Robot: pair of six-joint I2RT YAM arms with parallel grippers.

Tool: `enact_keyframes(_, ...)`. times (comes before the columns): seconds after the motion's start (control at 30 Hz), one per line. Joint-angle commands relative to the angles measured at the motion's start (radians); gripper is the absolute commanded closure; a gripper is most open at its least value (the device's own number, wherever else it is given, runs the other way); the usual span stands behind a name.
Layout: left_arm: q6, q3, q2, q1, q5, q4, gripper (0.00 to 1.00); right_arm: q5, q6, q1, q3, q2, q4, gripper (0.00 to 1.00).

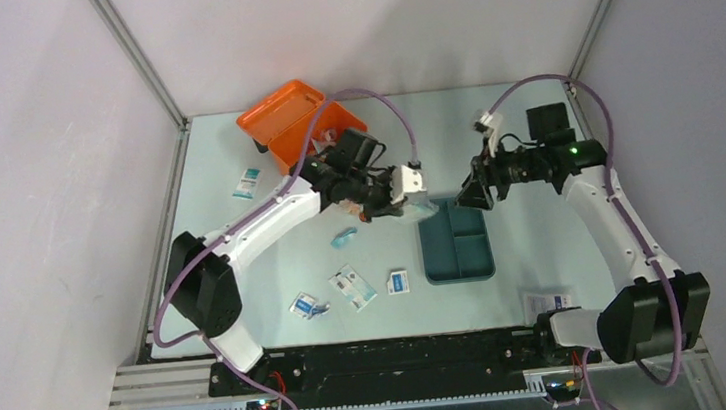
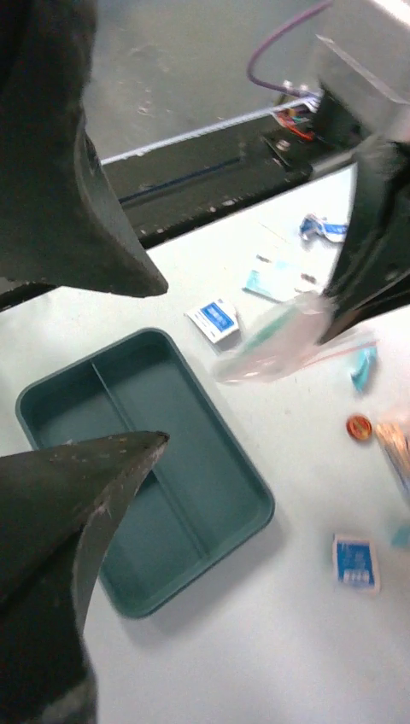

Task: Organize the medicine kit

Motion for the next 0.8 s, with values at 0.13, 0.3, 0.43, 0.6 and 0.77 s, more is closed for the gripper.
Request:
enact_keyframes(0.13,-0.249,0.167,0.029,0.225,-0.206,0.01,1.0,0.003,0.211,-0.1,-0.059,-0.057,0.183,0.32)
enact_keyframes(0.3,-0.334,0.37,0.107,0.344,-0.29,0.011,1.0,0.01,0.209,-0.09,-0.067,-0.048,0.181,0.32)
enact_keyframes(0.43,-0.29,0.46,0.176,0.367,-0.405,0.012,1.0,0.026,0.202,-0.086,-0.078,-0.05,0.182,0.32)
enact_keyframes(0.6,-0.27,0.522,0.265,0.368,-0.467,0.01,1.0,0.033,0.202,-0.086,-0.093,-0.061,0.189,0.32)
enact_keyframes(0.77,-0.272,0.532,0.318,0.368,-0.47,0.006,1.0,0.047,0.194,-0.087,-0.106,-0.074,0.191,0.32)
